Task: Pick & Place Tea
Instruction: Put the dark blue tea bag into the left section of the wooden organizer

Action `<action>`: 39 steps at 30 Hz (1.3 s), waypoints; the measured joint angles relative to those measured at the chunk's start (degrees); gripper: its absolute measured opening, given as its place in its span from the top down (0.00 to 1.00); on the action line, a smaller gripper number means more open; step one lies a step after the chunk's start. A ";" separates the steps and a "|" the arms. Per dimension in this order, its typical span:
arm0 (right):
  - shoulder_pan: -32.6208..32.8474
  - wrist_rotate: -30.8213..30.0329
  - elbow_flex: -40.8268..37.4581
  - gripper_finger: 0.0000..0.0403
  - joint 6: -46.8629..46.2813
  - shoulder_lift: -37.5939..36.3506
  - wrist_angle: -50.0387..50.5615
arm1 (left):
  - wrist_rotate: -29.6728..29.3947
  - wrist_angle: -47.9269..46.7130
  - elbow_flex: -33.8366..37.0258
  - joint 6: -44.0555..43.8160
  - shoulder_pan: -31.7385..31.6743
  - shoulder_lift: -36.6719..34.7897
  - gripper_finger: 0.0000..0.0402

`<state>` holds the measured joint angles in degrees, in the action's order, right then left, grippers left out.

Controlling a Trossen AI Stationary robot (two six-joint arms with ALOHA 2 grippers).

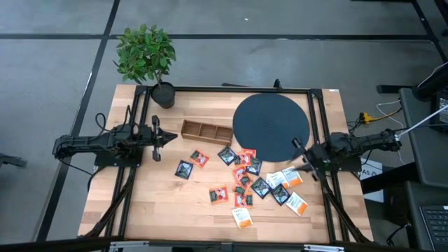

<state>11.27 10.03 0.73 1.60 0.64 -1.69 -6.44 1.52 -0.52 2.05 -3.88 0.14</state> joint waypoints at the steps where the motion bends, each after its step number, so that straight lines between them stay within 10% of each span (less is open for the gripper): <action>1: 0.00 -4.02 0.00 0.67 -0.36 0.01 0.62 | -0.11 0.00 -0.02 -0.36 0.00 0.00 0.96; 5: 0.00 -13.07 0.00 0.67 -1.40 0.22 0.24 | -1.62 0.29 -0.02 -1.50 0.00 0.00 0.96; 16: 0.00 -13.43 0.00 0.67 -1.09 0.20 -1.13 | -12.96 1.75 -0.02 -1.29 0.00 0.00 0.96; 35: 0.00 -14.09 0.00 0.67 -4.10 0.22 -1.03 | -13.84 1.77 -0.02 6.50 0.01 0.03 0.96; 39: 0.00 -24.40 0.00 0.67 -7.20 0.22 -1.62 | -14.55 1.77 -0.06 4.26 0.00 1.73 0.97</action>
<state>11.27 -14.37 0.73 -5.59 0.86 -3.31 -21.00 3.29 -0.58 6.31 -3.88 1.87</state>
